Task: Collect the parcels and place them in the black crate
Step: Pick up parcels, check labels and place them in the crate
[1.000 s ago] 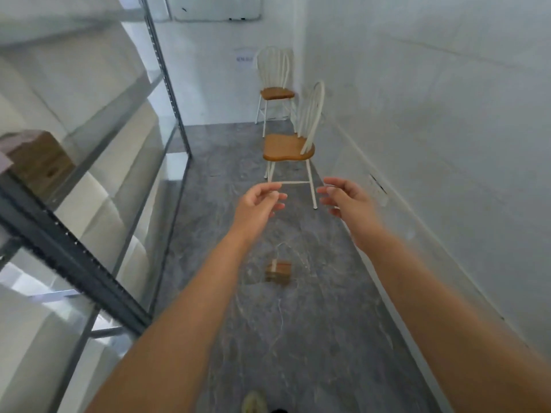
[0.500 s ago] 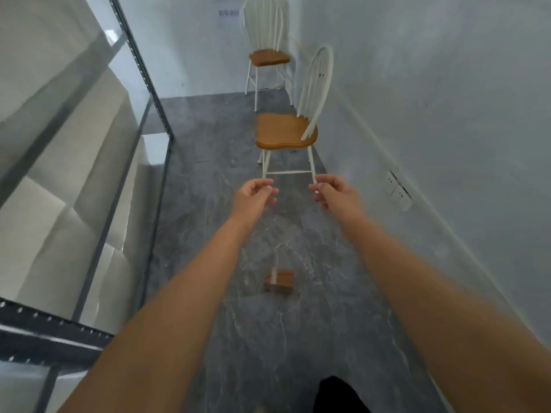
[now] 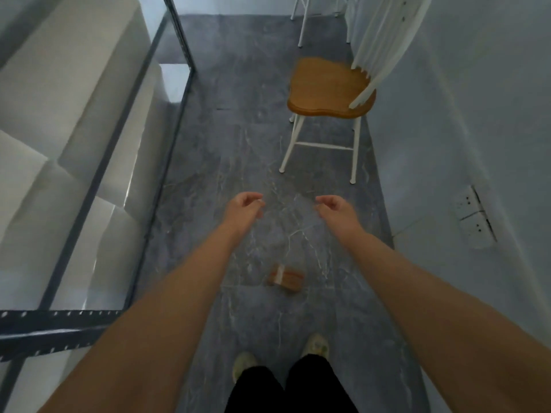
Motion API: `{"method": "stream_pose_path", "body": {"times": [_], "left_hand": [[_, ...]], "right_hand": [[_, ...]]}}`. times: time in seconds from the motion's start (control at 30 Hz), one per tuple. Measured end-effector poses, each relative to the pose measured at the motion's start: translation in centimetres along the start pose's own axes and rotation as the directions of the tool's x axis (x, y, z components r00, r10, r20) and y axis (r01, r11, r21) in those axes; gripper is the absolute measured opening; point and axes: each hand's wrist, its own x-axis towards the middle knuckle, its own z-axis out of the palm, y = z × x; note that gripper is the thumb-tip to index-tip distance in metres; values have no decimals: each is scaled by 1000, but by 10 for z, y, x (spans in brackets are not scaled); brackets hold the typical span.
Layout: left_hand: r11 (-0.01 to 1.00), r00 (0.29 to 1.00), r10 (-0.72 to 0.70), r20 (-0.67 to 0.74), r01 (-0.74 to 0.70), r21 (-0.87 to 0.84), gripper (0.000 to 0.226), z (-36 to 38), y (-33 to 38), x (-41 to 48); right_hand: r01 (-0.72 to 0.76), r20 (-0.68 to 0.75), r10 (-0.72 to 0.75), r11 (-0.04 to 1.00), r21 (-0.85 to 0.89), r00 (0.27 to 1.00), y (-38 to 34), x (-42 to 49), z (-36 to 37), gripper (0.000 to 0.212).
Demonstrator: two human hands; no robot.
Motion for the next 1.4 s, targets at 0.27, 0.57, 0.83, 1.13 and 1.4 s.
{"method": "stream_pose_path", "body": {"times": [0.27, 0.57, 0.83, 1.13, 1.4], "left_hand": [[969, 969, -225, 105, 212, 128, 29, 59, -143, 120], [914, 946, -300, 122, 248, 320, 28, 128, -357, 248], [702, 705, -689, 167, 592, 396, 66, 179, -504, 328], [878, 856, -478, 199, 472, 79, 40, 169, -395, 299], [996, 971, -76, 225, 63, 67, 59, 89, -107, 215]], "right_hand": [[-193, 46, 203, 966, -172, 978, 145, 105, 61, 27], [-369, 73, 412, 871, -325, 908, 382, 217, 119, 39], [-758, 254, 815, 579, -302, 521, 535, 292, 154, 62], [-704, 261, 655, 631, 325, 709, 429, 268, 146, 27], [-409, 127, 401, 771, 487, 907, 125, 211, 49, 34]]}}
